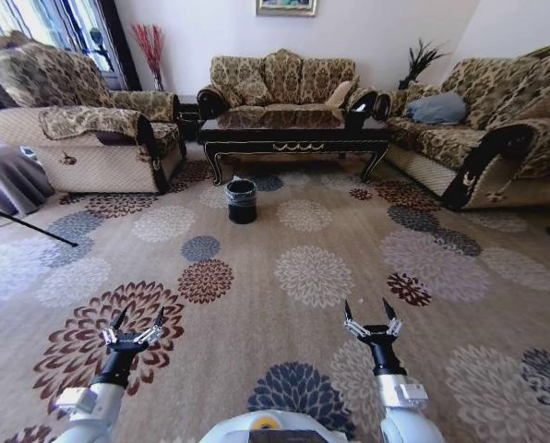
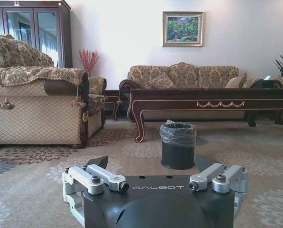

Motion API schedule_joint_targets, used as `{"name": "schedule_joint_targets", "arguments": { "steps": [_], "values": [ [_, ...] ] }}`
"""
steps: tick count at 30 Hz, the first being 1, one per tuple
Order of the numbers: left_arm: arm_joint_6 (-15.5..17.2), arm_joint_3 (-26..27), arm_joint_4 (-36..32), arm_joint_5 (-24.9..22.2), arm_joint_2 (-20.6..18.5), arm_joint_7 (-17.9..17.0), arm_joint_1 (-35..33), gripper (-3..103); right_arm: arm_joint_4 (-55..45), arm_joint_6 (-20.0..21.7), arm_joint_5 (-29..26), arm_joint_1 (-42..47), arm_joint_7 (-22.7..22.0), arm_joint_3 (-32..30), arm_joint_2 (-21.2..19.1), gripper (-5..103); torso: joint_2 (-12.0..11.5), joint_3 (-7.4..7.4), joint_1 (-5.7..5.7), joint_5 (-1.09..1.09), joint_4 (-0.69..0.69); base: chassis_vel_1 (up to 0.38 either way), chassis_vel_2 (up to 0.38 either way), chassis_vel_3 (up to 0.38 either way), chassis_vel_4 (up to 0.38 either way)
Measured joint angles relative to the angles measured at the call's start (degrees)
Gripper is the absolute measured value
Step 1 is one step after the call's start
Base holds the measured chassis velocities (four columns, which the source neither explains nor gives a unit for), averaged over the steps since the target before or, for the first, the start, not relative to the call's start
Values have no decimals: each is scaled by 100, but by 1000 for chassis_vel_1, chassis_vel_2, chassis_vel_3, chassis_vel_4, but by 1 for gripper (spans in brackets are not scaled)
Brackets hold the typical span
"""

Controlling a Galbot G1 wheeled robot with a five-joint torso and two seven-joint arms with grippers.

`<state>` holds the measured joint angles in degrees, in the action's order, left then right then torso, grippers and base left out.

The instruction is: Move to the front of the table and pick up the trash from the floor, then place it into the trash bin.

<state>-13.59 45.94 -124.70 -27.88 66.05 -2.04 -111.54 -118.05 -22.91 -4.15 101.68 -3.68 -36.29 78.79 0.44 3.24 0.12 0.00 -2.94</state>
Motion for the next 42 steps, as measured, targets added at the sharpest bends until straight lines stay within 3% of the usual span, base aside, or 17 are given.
{"name": "schedule_joint_targets", "arguments": {
  "steps": [21,42],
  "values": [
    [0,0,0,0,0,0,0,100,0,0,0,0,0,0,0,100,484,458,31,0,0,0,0,0,0],
    [0,0,0,0,0,0,0,100,0,0,0,0,0,0,0,100,1070,914,160,0,0,0,0,0,0]
  ]
}}
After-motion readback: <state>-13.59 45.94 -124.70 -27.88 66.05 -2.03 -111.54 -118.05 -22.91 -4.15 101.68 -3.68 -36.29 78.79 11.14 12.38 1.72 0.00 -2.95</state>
